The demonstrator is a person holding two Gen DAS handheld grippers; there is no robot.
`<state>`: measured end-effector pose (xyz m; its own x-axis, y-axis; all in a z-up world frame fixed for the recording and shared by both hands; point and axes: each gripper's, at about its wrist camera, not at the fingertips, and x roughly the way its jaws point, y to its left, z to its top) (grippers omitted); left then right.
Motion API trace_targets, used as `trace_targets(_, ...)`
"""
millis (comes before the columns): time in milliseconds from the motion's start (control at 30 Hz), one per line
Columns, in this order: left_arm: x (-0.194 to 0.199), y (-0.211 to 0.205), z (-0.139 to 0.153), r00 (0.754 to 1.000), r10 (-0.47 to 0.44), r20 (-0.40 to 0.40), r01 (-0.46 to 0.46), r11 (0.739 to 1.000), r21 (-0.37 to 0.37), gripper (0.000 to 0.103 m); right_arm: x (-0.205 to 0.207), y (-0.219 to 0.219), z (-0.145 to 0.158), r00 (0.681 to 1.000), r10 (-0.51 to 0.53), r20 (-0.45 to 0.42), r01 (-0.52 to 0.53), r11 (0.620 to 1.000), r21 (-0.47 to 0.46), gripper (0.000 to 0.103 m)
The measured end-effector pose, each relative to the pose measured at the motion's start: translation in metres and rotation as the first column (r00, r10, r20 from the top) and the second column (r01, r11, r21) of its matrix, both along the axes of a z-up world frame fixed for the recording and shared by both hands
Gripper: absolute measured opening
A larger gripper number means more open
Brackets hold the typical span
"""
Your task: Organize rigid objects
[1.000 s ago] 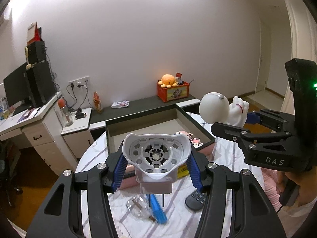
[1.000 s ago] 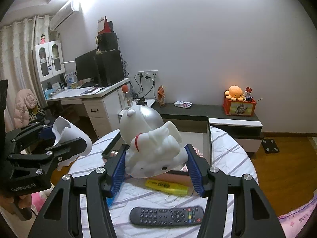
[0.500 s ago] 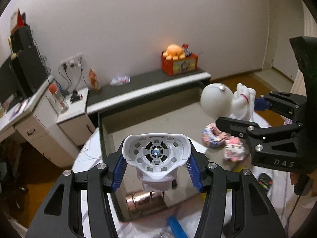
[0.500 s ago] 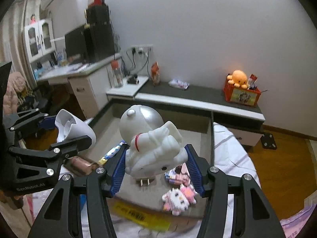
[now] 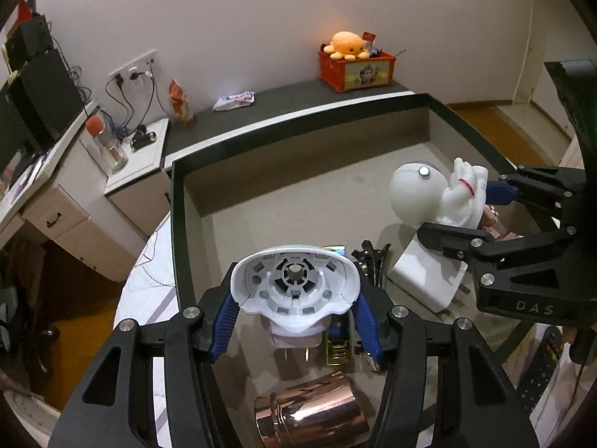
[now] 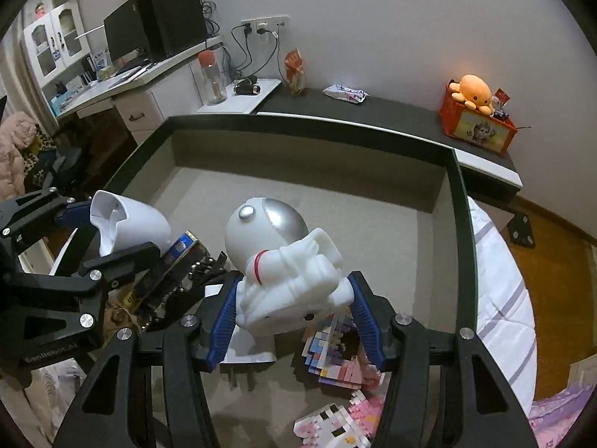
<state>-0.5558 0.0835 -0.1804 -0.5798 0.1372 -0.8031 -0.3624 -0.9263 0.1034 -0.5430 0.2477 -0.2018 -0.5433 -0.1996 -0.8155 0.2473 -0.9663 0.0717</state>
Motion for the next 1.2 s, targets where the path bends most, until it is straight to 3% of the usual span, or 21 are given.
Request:
trace_targets(67,0.0,-0.002,-0.001,1.0,0.017,0.001,-0.017,1.0,-0.003,0.057,-0.001,0.001,0.0,1.0,-0.014,-0.005,0.014,1.0,0.001,0.058)
trace_targets(100,0.0,-0.003,-0.001,1.0,0.029,-0.001,-0.029,1.0,0.0,0.062,-0.001,0.001,0.0,1.0,-0.019,-0.008,0.019,1.0,-0.001,0.058)
trace_targets(133,0.001,-0.005,0.0,0.999,0.037,-0.002,-0.037,0.999,0.007,0.075,0.0,0.001,0.002,1.0,-0.023,-0.014,0.023,1.0,0.004,0.059)
trace_targets(167,0.002,-0.007,0.002,0.999,0.045,-0.005,-0.045,0.999,0.016,0.08,0.002,0.0,0.003,0.999,-0.026,-0.025,0.026,1.0,0.015,0.065)
trace_targets(200,0.006,-0.009,0.006,0.998,0.056,-0.015,-0.055,0.998,0.023,0.084,0.003,-0.001,0.005,0.999,-0.027,-0.035,0.028,0.999,0.03,0.081)
trace_targets(433,0.037,-0.026,0.037,0.994,0.058,-0.091,-0.055,0.998,0.04,0.095,0.032,-0.001,0.036,0.99,-0.045,-0.131,0.048,0.999,0.015,0.085)
trace_targets(500,0.057,-0.03,0.05,0.989,0.065,-0.13,-0.06,0.997,0.043,0.096,0.048,0.0,0.05,0.985,-0.052,-0.166,0.053,0.999,0.003,0.093)
trace_targets(667,0.118,-0.043,0.084,0.967,0.088,-0.239,-0.067,0.993,0.093,0.102,0.101,-0.005,0.085,0.96,-0.057,-0.273,0.049,0.998,-0.036,0.094)
trace_targets(867,0.21,-0.059,0.121,0.923,0.13,-0.362,-0.075,0.984,0.163,0.102,0.19,-0.014,0.124,0.905,-0.08,-0.417,0.054,0.996,-0.074,0.094)
trace_targets(967,0.262,-0.064,0.138,0.886,0.139,-0.442,-0.068,0.983,0.173,0.103,0.237,-0.018,0.144,0.866,-0.092,-0.492,0.058,0.995,-0.085,0.094)
trace_targets(1200,0.355,-0.072,0.158,0.8,0.17,-0.575,-0.09,0.982,0.166,0.103,0.338,-0.033,0.179,0.737,-0.147,-0.66,0.129,0.989,-0.076,0.094)
